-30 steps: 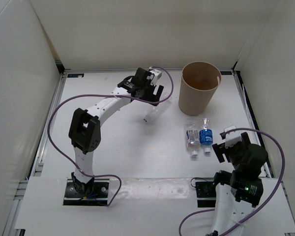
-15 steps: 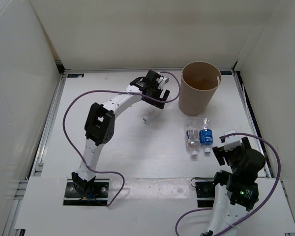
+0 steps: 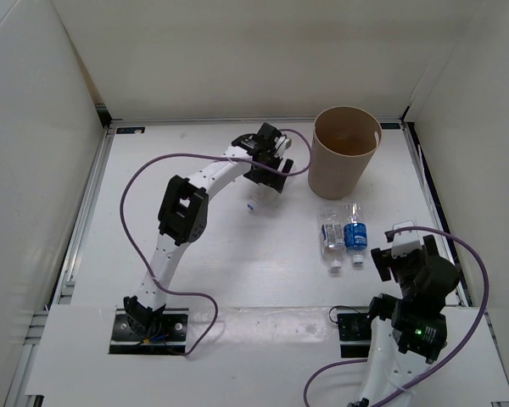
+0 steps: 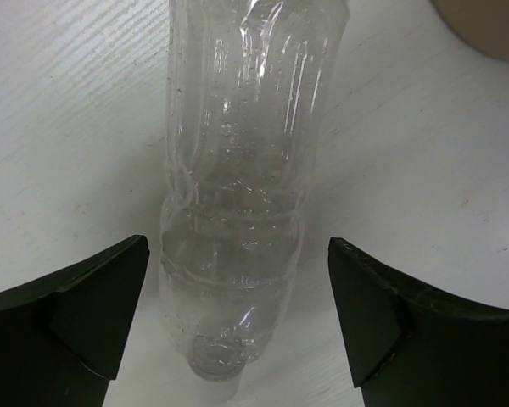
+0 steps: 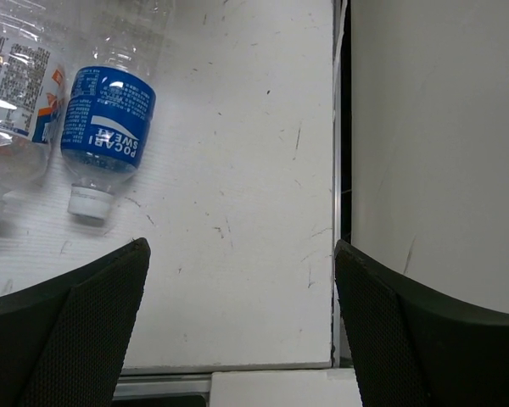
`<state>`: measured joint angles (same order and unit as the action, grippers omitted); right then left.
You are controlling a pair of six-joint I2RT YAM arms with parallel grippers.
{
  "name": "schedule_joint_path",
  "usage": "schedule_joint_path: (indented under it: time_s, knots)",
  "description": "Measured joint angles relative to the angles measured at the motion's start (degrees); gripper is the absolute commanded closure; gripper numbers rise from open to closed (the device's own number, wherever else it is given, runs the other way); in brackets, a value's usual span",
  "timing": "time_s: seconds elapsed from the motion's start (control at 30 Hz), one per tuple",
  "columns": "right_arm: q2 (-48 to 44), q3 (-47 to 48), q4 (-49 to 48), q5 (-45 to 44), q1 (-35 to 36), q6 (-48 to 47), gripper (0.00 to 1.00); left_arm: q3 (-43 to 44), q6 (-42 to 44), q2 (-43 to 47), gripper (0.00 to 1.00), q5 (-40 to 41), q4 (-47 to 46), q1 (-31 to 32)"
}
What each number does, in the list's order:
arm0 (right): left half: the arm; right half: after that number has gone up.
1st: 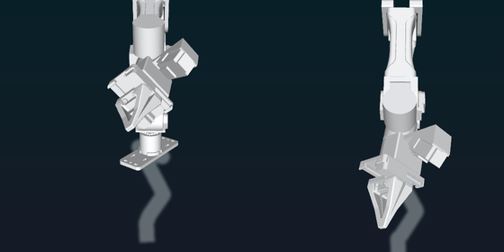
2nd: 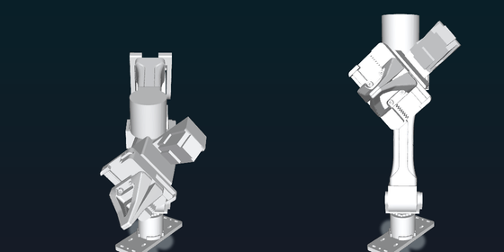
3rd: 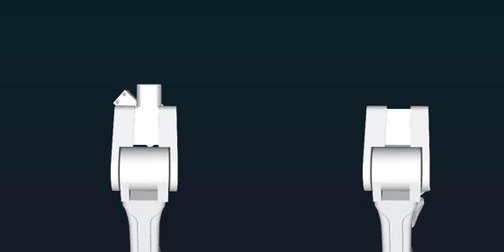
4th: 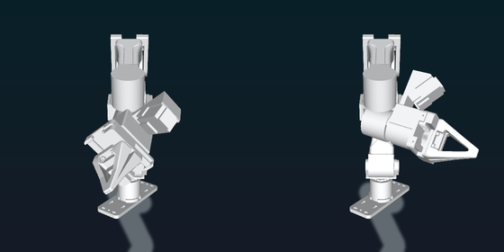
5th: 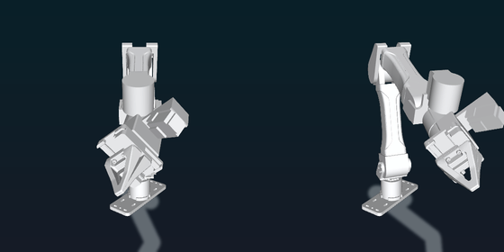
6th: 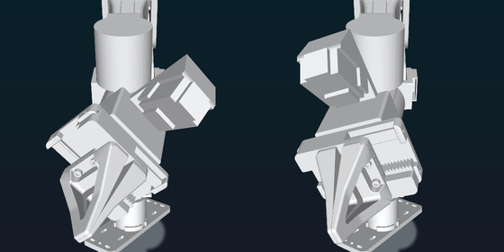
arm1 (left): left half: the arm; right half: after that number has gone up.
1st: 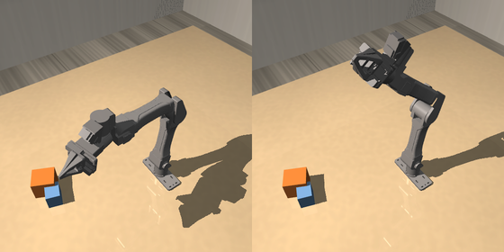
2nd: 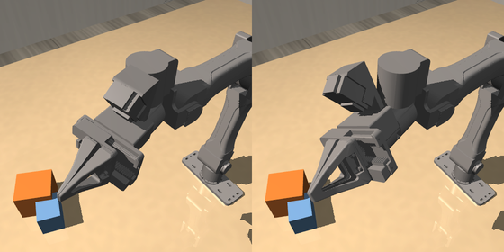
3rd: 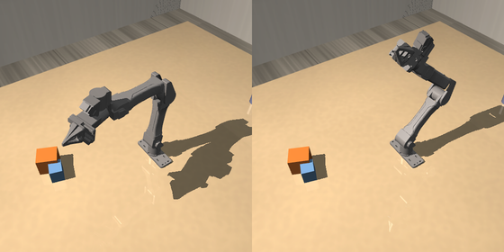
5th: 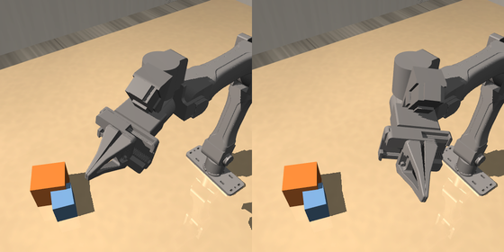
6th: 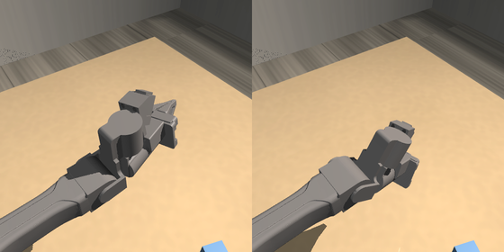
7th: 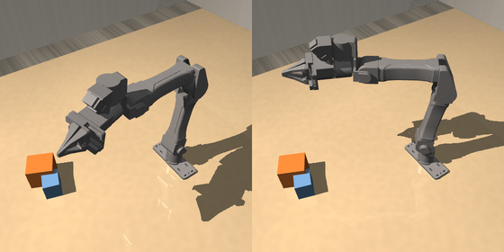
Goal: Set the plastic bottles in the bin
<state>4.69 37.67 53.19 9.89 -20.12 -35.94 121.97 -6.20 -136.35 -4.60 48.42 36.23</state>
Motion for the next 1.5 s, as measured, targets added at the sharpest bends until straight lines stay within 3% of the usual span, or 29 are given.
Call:
schedule_joint_path:
  time_s: [0.33,0.53,0.7,0.87,1.0,1.27,1.5]
  knots:
    - [2.2,-0.3,-6.4,-0.9,0.0,-0.2,0.1,1.1,-5.2,-2.5,0.36,-2.5,2.8,-2.3]
    - [8.7,-1.2,-12.6,-3.4,-0.1,2.1,0.1,-0.5,-6.4,-0.3,0.38,0.6,1.4,-4.6]
    - [12.0,-1.2,-14.5,-3.5,-0.3,4.8,0.1,0.1,-6.3,6.6,0.38,5.4,-4.0,-5.9]
    - [12.3,-1.2,-15.8,-1.7,-0.4,6.3,0.1,11.7,-7.0,10.3,0.37,7.0,-11.4,-5.9]
    - [13.9,-1.2,-16.7,-1.2,-0.4,7.5,0.1,19.1,-12.6,11.2,0.37,4.2,-21.7,-5.9]
    - [14.8,-1.1,-18.1,-1.8,-0.1,9.5,0.1,29.2,-26.8,6.7,0.4,0.7,-36.7,-3.7]
    - [14.8,0.7,-16.4,-1.5,0.0,13.1,0.1,32.6,-33.1,-1.2,0.38,0.7,-39.5,1.4]
